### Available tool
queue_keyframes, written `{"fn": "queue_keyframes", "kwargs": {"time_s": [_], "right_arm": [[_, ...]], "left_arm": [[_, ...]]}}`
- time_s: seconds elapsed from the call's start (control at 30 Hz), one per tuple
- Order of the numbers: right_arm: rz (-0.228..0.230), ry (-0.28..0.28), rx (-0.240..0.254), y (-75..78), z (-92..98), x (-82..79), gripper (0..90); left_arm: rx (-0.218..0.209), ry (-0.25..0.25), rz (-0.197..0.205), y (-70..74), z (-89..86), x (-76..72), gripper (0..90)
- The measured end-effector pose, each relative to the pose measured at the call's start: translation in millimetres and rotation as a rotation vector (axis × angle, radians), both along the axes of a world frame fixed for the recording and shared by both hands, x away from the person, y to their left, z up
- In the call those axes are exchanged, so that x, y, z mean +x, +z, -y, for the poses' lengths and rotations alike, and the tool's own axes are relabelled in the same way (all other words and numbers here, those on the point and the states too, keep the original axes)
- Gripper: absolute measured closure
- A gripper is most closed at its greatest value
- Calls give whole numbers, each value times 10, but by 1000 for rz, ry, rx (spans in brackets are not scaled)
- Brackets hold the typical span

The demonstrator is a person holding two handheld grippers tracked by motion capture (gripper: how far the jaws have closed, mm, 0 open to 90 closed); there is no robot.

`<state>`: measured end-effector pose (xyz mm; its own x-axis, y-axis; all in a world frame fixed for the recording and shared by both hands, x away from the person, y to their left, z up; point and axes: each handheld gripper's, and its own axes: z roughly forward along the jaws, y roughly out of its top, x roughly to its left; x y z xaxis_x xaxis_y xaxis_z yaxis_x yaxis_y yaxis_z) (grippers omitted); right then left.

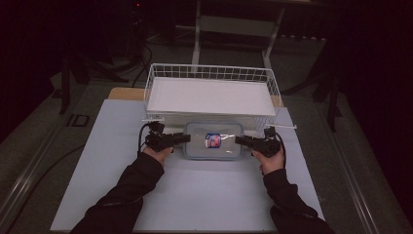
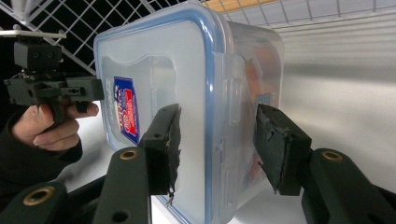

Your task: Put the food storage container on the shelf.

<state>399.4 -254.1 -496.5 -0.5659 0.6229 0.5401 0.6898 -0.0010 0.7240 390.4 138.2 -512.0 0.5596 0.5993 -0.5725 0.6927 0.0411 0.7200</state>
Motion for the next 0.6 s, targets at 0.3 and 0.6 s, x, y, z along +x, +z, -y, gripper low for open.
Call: {"fn": "queue_keyframes", "kwargs": {"time_s": [0.3,0.6], "right_arm": [[3,-7,-10,-6,-19,52,507],[93,-64,-80,48,-32,-3,611]], "left_arm": [[-15,10,-1,-21,2,13,533],[-41,22,17,-76,22,28,522]]}}
